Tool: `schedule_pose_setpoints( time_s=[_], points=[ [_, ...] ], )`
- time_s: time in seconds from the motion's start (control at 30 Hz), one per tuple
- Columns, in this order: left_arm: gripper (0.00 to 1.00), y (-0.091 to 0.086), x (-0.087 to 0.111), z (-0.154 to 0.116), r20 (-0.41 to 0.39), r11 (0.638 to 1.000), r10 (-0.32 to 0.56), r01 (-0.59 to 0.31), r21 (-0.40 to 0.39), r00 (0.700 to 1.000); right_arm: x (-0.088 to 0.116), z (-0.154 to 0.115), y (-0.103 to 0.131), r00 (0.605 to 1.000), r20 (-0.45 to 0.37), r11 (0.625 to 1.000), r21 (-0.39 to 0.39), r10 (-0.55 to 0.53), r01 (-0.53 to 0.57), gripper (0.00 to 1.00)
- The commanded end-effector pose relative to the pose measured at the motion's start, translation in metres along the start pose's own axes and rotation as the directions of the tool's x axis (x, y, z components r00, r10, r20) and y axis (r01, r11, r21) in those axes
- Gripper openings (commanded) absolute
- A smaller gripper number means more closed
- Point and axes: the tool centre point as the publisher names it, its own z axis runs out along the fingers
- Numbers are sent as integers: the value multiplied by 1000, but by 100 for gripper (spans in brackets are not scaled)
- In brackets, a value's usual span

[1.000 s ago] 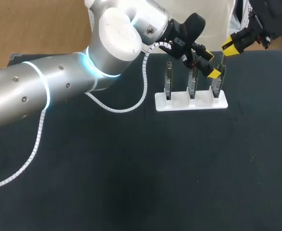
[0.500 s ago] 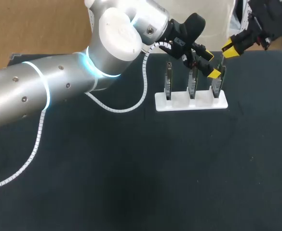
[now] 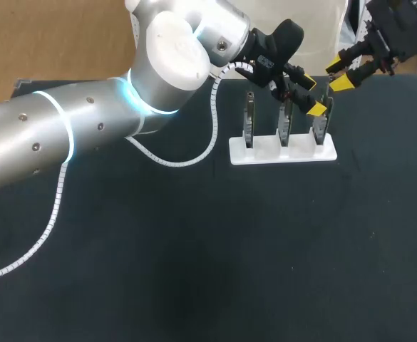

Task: Pick up the optical module with the left hand, and insert it into the network port with the right hand.

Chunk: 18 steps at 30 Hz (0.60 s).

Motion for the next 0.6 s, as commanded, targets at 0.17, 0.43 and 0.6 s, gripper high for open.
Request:
schedule_pose_setpoints(
  time_s=[0.17,0.43,0.6],
  points=[
    [100,2,-2,0,-6,1000,-2,2,4,1000,-4,-10,1,999,35,1000,24,-3,2,100],
    [100,2,-2,0,-6,1000,-2,2,4,1000,-13,-24,1,996,88,1000,18,-15,13,100],
    [100,2,-2,0,-6,1000,-2,2,4,1000,-18,-32,0,990,135,1000,7,-30,29,100]
  ],
)
